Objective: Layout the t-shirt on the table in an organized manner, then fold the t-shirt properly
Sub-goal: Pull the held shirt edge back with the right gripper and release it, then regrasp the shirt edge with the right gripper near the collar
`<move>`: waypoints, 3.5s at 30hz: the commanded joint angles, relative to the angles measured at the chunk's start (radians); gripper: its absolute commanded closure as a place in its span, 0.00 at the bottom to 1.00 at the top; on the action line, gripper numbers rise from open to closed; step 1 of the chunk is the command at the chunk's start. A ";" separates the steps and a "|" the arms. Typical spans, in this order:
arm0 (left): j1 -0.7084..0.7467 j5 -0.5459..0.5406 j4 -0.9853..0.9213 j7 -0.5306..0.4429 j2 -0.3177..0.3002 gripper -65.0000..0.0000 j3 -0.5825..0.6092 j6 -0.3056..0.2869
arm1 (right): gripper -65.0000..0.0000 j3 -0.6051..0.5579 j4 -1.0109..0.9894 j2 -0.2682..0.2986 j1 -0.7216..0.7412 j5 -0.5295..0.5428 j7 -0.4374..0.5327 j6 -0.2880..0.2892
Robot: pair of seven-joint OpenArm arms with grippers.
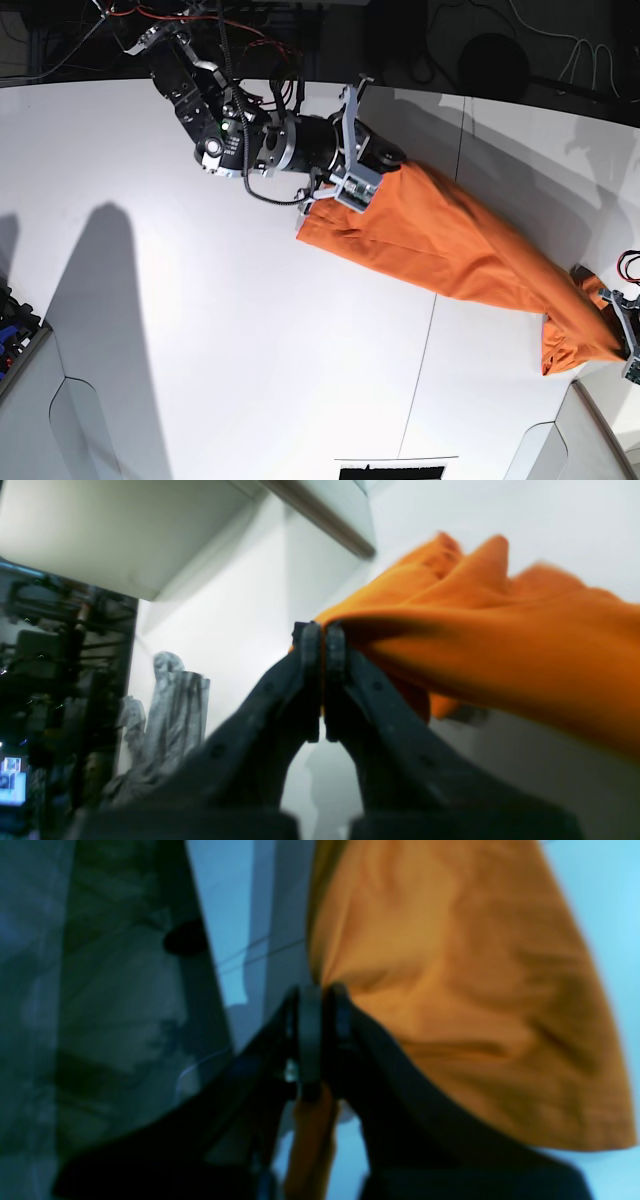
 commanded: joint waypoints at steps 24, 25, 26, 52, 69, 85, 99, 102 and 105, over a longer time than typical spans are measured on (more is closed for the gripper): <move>-0.024 0.008 0.009 -0.040 0.003 1.00 -0.014 0.018 | 0.51 0.360 -0.011 -0.085 0.037 -0.098 0.130 -0.138; -0.024 0.007 0.009 -0.040 0.009 1.00 -0.014 0.018 | 0.51 0.359 -0.036 -0.085 0.047 -0.106 0.130 -0.145; -0.024 0.007 0.009 -0.040 0.016 1.00 -0.014 0.018 | 0.51 0.357 -0.070 -0.086 0.057 -0.115 0.131 -0.145; -0.024 0.007 0.008 -0.042 0.038 1.00 -0.014 0.019 | 1.00 0.426 -0.425 -0.087 0.258 -0.142 0.208 -0.056; -0.021 -0.003 0.008 -0.030 0.071 1.00 -0.014 0.018 | 0.93 0.457 -0.170 -0.082 0.339 0.305 -0.257 0.031; -0.018 -0.003 0.007 -0.026 0.071 1.00 -0.014 0.018 | 0.43 0.507 -0.170 -0.083 0.119 0.049 0.039 -0.035; 0.060 -0.008 0.007 0.000 0.104 1.00 -0.014 -0.082 | 0.43 0.658 -0.417 -0.088 0.246 0.027 0.063 -0.052; 0.063 -0.008 0.007 0.000 0.105 1.00 -0.014 -0.082 | 0.43 0.608 -0.537 -0.094 0.290 0.032 0.074 -0.026; 0.063 -0.008 0.007 0.000 0.104 1.00 -0.014 -0.082 | 0.43 0.565 -0.616 -0.113 0.334 0.074 0.074 -0.021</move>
